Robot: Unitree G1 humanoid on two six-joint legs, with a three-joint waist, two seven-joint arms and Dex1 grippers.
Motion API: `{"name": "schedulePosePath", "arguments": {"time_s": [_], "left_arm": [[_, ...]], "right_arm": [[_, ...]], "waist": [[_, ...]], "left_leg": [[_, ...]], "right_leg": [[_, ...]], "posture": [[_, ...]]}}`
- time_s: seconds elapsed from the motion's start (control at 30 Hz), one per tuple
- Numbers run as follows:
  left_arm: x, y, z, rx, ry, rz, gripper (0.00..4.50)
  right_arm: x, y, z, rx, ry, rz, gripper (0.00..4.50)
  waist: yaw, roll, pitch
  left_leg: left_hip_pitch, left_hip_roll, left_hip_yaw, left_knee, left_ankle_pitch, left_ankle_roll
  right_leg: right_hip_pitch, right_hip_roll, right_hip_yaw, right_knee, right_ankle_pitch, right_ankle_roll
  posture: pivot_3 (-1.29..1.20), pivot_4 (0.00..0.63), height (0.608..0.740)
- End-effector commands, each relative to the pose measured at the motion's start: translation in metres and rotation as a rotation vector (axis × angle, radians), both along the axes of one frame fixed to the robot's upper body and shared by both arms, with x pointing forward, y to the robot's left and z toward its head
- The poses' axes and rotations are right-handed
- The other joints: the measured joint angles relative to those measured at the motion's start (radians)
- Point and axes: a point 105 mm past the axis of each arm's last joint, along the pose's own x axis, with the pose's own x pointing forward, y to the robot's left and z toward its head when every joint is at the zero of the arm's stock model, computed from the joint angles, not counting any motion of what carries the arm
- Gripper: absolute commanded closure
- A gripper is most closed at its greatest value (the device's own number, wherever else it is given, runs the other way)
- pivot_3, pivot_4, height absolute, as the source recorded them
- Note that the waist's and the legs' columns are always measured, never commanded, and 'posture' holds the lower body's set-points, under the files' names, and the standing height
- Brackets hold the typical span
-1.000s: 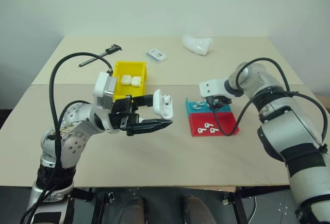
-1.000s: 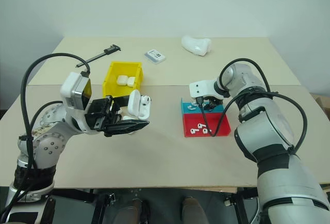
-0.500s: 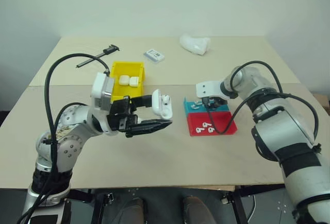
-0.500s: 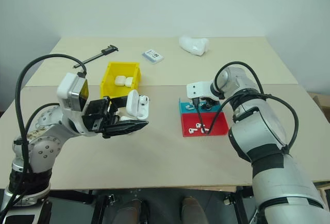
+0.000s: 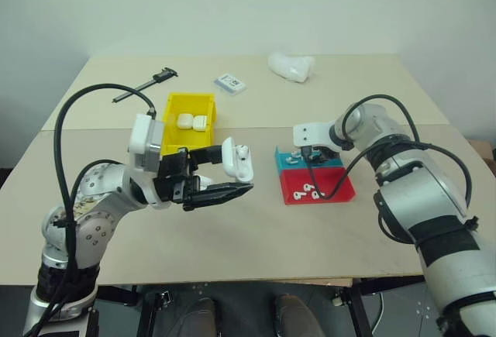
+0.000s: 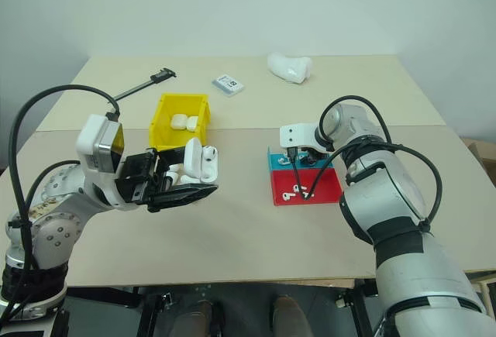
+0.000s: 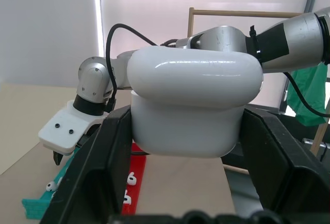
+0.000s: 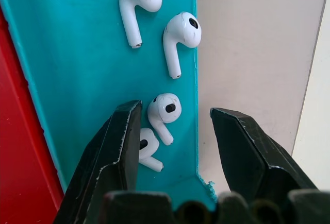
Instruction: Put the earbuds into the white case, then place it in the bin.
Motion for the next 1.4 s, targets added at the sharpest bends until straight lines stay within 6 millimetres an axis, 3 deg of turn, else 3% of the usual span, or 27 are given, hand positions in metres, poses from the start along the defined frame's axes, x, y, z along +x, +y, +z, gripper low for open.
{"name": "schedulePosePath", "arguments": {"time_s": [0.03, 0.1, 0.3, 0.53, 0.73, 0.83, 0.97, 1.03, 1.23, 1.4], "left_arm": [[-0.008, 0.002, 0.009, -0.005, -0.049, -0.002, 1.67], [-0.008, 0.003, 0.009, -0.004, -0.050, 0.000, 1.67], [-0.010, 0.003, 0.009, 0.000, -0.051, 0.004, 1.67], [-0.008, 0.002, 0.009, -0.001, -0.049, -0.011, 1.67], [-0.006, 0.001, 0.010, -0.005, -0.044, -0.038, 1.67], [-0.005, 0.001, 0.010, -0.006, -0.040, -0.046, 1.67], [-0.004, 0.002, 0.011, -0.006, -0.038, -0.047, 1.67], [-0.004, 0.005, 0.011, -0.012, -0.030, -0.035, 1.67], [-0.001, 0.022, 0.003, 0.006, -0.001, 0.027, 1.67], [-0.001, 0.030, -0.001, 0.027, 0.007, 0.027, 1.67]], "right_arm": [[-0.001, 0.002, -0.002, 0.023, 0.010, -0.004, 2.31], [-0.001, 0.002, -0.003, 0.024, 0.015, -0.004, 2.70], [-0.003, 0.001, -0.008, 0.026, 0.038, -0.017, 4.49], [0.000, -0.001, -0.004, 0.094, 0.015, -0.071, 4.49], [0.008, -0.002, 0.034, 0.234, -0.058, -0.096, 4.49], [0.009, -0.003, 0.053, 0.252, -0.085, -0.085, 3.93], [0.007, -0.007, 0.070, 0.244, -0.100, -0.062, 2.65], [0.005, -0.007, 0.076, 0.233, -0.097, -0.027, 2.65], [0.004, 0.029, 0.054, 0.253, -0.077, 0.081, 2.65], [0.010, 0.041, 0.037, 0.270, -0.120, 0.044, 2.65]], "waist": [[0.000, 0.000, 0.000], [0.000, 0.000, 0.000], [0.000, 0.000, 0.000], [0.000, 0.000, 0.000], [0.000, 0.000, 0.000], [0.000, 0.000, 0.000], [-0.001, 0.000, 0.000], [-0.001, 0.000, 0.000], [-0.015, 0.000, 0.000], [-0.018, 0.001, 0.000]], "left_leg": [[0.000, 0.000, 0.000, 0.000, 0.000, 0.000], [0.000, 0.000, 0.000, 0.000, 0.000, 0.000], [0.001, 0.000, 0.000, 0.000, 0.000, 0.000], [0.001, 0.000, 0.000, 0.000, 0.000, 0.000], [0.001, 0.000, 0.000, -0.001, 0.000, 0.000], [0.000, -0.001, 0.000, -0.001, 0.000, 0.000], [0.001, 0.000, 0.000, -0.002, 0.000, 0.000], [0.001, 0.000, 0.001, -0.002, 0.000, 0.000], [0.002, 0.000, 0.000, -0.003, 0.000, 0.000], [0.002, 0.000, 0.000, -0.003, 0.001, -0.002]], "right_leg": [[0.000, 0.000, 0.000, 0.000, 0.000, 0.000], [0.000, 0.000, 0.000, 0.000, 0.000, 0.000], [0.001, 0.000, 0.000, 0.000, 0.000, 0.000], [0.001, 0.000, 0.000, 0.000, 0.000, 0.000], [0.001, 0.000, 0.000, 0.000, 0.000, 0.000], [0.000, 0.000, 0.000, 0.000, 0.000, 0.000], [0.000, 0.000, 0.000, 0.000, 0.000, 0.000], [0.000, 0.000, 0.000, 0.000, 0.000, 0.000], [0.000, 0.000, 0.001, 0.000, 0.000, 0.000], [0.000, 0.000, 0.001, 0.001, 0.000, -0.001]], "posture": [[0.00, 0.150, 0.740], [0.00, 0.150, 0.740], [0.00, 0.150, 0.740], [0.00, 0.150, 0.740], [0.00, 0.150, 0.740], [0.00, 0.150, 0.740], [0.00, 0.150, 0.740], [0.00, 0.150, 0.740], [0.00, 0.150, 0.740], [0.00, 0.150, 0.740]]}}
